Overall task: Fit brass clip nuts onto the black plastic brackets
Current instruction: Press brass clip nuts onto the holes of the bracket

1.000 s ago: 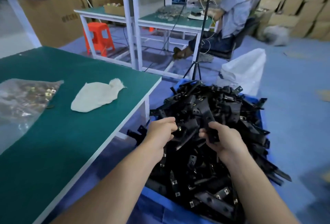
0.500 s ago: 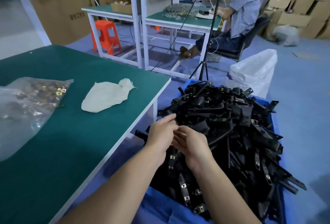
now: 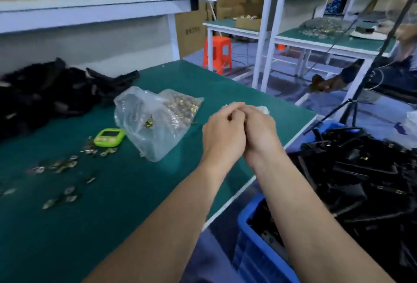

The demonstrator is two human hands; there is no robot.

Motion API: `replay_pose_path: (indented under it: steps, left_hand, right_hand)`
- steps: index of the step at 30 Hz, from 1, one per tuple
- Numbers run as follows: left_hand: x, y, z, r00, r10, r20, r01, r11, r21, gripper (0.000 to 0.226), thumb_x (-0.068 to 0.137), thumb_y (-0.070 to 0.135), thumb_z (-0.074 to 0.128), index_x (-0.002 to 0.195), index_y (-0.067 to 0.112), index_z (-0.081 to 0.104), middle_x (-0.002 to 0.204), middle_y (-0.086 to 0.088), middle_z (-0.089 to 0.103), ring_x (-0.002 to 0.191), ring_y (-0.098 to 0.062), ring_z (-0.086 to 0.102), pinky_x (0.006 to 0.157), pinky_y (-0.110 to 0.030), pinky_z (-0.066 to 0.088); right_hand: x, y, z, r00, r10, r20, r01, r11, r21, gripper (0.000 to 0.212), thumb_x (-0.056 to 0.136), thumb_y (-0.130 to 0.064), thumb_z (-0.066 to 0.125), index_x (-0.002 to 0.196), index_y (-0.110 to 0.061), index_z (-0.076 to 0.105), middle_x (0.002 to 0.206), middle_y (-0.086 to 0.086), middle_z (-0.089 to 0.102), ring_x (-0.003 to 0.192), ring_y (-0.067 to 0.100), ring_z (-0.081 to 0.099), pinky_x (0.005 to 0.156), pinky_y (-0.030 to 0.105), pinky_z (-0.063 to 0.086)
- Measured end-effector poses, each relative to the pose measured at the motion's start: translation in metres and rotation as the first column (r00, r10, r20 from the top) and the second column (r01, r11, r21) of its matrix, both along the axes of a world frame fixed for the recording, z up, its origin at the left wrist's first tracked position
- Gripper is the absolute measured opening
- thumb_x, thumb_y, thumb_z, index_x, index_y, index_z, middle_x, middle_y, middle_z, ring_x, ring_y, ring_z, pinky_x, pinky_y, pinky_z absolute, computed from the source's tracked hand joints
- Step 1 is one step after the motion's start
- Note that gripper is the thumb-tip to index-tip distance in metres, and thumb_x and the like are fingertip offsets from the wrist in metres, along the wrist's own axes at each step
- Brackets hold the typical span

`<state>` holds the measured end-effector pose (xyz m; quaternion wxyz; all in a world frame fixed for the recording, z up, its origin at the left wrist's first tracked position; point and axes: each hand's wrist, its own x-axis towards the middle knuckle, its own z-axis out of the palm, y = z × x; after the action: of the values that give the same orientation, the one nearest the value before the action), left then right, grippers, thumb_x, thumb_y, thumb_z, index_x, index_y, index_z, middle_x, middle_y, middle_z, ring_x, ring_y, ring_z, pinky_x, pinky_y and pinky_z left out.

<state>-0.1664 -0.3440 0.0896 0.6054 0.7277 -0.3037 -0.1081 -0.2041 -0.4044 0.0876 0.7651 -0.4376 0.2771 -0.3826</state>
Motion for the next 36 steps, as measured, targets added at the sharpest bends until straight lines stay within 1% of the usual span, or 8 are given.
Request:
replay_pose_path:
  steps: [4, 9, 12, 15, 17, 21, 26, 36]
  left_hand:
    - [0.064, 0.068, 0.016, 0.982, 0.171, 0.075, -0.170, 0.985, -0.014, 0.038, 0.101, 0.022, 0.042, 0.119, 0.031, 0.074, 0.123, 0.014, 0.072, 0.113, -0.001, 0.061, 0.105, -0.023, 0.045]
    - [0.140, 0.190, 0.012, 0.910, 0.369, 0.187, -0.391, 0.916, 0.094, 0.031, 0.095, 0.028, 0.054, 0.108, 0.047, 0.074, 0.097, 0.029, 0.073, 0.089, 0.010, 0.062, 0.069, 0.000, 0.038]
    - [0.179, 0.269, -0.010, 0.835, 0.508, 0.210, -0.546, 0.811, 0.208, 0.031, 0.095, 0.032, 0.058, 0.121, 0.046, 0.069, 0.115, 0.026, 0.071, 0.082, 0.013, 0.063, 0.061, -0.002, 0.041]
    - [0.210, 0.333, -0.037, 0.738, 0.602, 0.306, -0.671, 0.603, 0.432, 0.048, 0.097, 0.036, 0.059, 0.145, 0.033, 0.051, 0.152, 0.005, 0.049, 0.093, 0.000, 0.069, 0.084, -0.028, 0.056]
    - [0.222, 0.358, -0.052, 0.687, 0.623, 0.374, -0.715, 0.486, 0.503, 0.061, 0.099, 0.038, 0.059, 0.154, 0.021, 0.039, 0.162, 0.001, 0.036, 0.145, -0.018, 0.040, 0.116, -0.040, 0.037]
    - [0.244, 0.374, -0.069, 0.624, 0.639, 0.450, -0.774, 0.426, 0.468, 0.070, 0.099, 0.044, 0.056, 0.159, 0.017, 0.030, 0.169, -0.002, 0.022, 0.158, -0.018, 0.006, 0.128, -0.037, 0.010]
    - [0.299, 0.401, -0.066, 0.482, 0.695, 0.534, -0.870, 0.305, 0.388, 0.075, 0.098, 0.047, 0.056, 0.160, 0.020, 0.025, 0.172, -0.003, 0.010, 0.158, -0.019, -0.001, 0.126, -0.036, 0.004]
    - [0.378, 0.406, -0.080, 0.595, 0.731, 0.334, -0.752, 0.359, 0.553, 0.075, 0.094, 0.054, 0.058, 0.158, 0.024, 0.034, 0.168, -0.002, 0.020, 0.154, -0.023, 0.021, 0.119, -0.044, 0.032]
  right_hand:
    - [0.082, 0.062, 0.019, 0.976, 0.220, 0.001, -0.219, 0.974, -0.065, 0.027, 0.094, 0.002, 0.048, 0.076, -0.009, 0.064, 0.065, 0.003, 0.068, 0.064, 0.015, 0.068, 0.059, 0.026, 0.055]
    - [0.171, 0.138, 0.021, 0.802, 0.548, -0.236, -0.594, 0.771, -0.228, 0.026, 0.077, 0.001, 0.055, 0.065, -0.014, 0.072, 0.076, 0.013, 0.069, 0.073, 0.027, 0.064, 0.070, 0.038, 0.050]
    - [0.224, 0.169, 0.014, 0.709, 0.614, -0.346, -0.702, 0.661, -0.265, 0.016, 0.086, -0.003, 0.064, 0.085, -0.014, 0.074, 0.089, 0.011, 0.076, 0.086, 0.029, 0.074, 0.077, 0.037, 0.063]
    - [0.276, 0.197, 0.009, 0.670, 0.568, -0.479, -0.741, 0.553, -0.381, 0.020, 0.086, -0.014, 0.069, 0.104, -0.022, 0.075, 0.107, -0.001, 0.073, 0.101, 0.022, 0.070, 0.088, 0.039, 0.061]
    - [0.303, 0.214, 0.008, 0.625, 0.514, -0.587, -0.780, 0.432, -0.452, 0.035, 0.089, -0.024, 0.069, 0.123, -0.028, 0.067, 0.117, -0.010, 0.065, 0.101, 0.010, 0.063, 0.084, 0.034, 0.053]
    - [0.349, 0.235, -0.003, 0.572, 0.429, -0.699, -0.820, 0.284, -0.497, 0.062, 0.094, -0.035, 0.067, 0.150, -0.031, 0.041, 0.098, -0.004, 0.063, 0.077, 0.006, 0.063, 0.063, 0.030, 0.048]
    - [0.406, 0.235, -0.014, 0.635, -0.039, -0.772, -0.773, -0.053, -0.633, 0.081, 0.097, -0.044, 0.063, 0.161, -0.022, 0.019, 0.169, 0.003, 0.010, 0.153, 0.028, 0.014, 0.119, 0.046, 0.032]
    - [0.451, 0.232, -0.028, 0.684, -0.019, -0.729, -0.729, 0.006, -0.684, 0.061, 0.092, -0.021, 0.072, 0.145, -0.024, 0.044, 0.169, -0.006, 0.003, 0.105, 0.029, 0.061, 0.075, 0.030, 0.044]
